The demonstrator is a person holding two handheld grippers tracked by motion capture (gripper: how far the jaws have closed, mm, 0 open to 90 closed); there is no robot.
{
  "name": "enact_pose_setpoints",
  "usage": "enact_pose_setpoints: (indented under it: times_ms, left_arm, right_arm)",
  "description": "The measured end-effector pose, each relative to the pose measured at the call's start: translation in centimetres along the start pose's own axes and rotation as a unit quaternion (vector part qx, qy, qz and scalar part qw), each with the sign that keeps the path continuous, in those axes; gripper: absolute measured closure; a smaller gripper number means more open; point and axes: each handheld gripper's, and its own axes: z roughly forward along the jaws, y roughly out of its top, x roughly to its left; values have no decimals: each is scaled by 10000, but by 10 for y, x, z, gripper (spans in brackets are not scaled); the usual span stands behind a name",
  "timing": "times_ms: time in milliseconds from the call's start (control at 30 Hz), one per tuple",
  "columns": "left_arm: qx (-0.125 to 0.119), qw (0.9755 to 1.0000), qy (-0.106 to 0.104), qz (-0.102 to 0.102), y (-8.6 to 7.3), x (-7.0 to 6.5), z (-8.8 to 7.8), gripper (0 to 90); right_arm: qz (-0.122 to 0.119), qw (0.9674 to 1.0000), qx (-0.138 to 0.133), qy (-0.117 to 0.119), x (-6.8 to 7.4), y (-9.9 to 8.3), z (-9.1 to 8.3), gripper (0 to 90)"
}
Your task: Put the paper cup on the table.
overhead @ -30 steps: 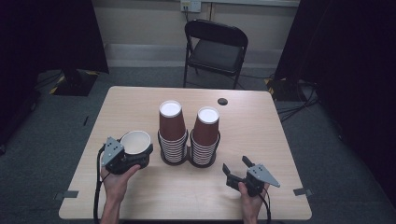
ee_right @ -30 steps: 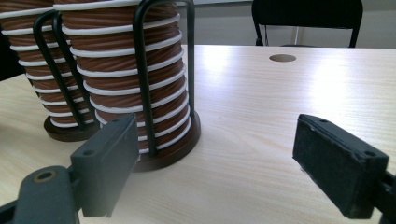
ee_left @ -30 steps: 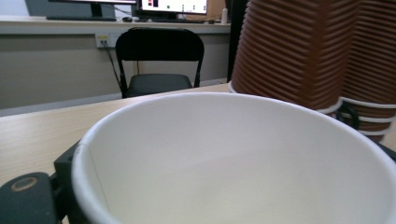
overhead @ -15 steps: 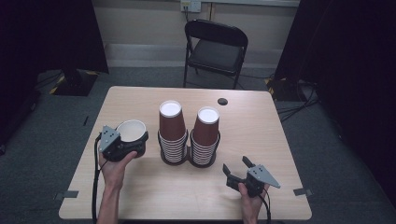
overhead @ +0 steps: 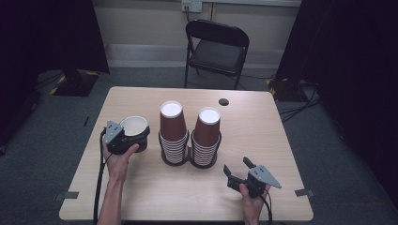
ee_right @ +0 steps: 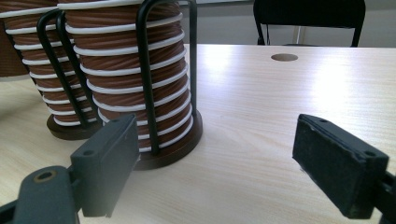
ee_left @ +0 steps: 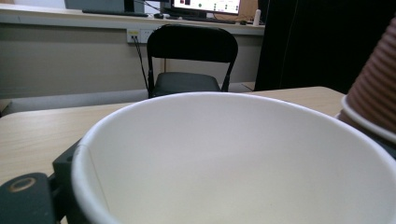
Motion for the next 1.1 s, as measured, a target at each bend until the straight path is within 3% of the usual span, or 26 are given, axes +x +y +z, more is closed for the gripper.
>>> enact_pose_setpoints:
  times_ms: [167,567,1100]
  left_arm:
    - [87,9999,-15,91,-6,4,10,70]
    - [307,9992,195,174,-15,5,19,67]
    - [867,9959,95,244,-25,0,24,74]
  right_arm:
    - [2,10000,-13,6,0,0,0,140]
    - [23,10000,-58,23,0,0,-1,141]
    - [38,9999,-88,34,-1,-1,-2,143]
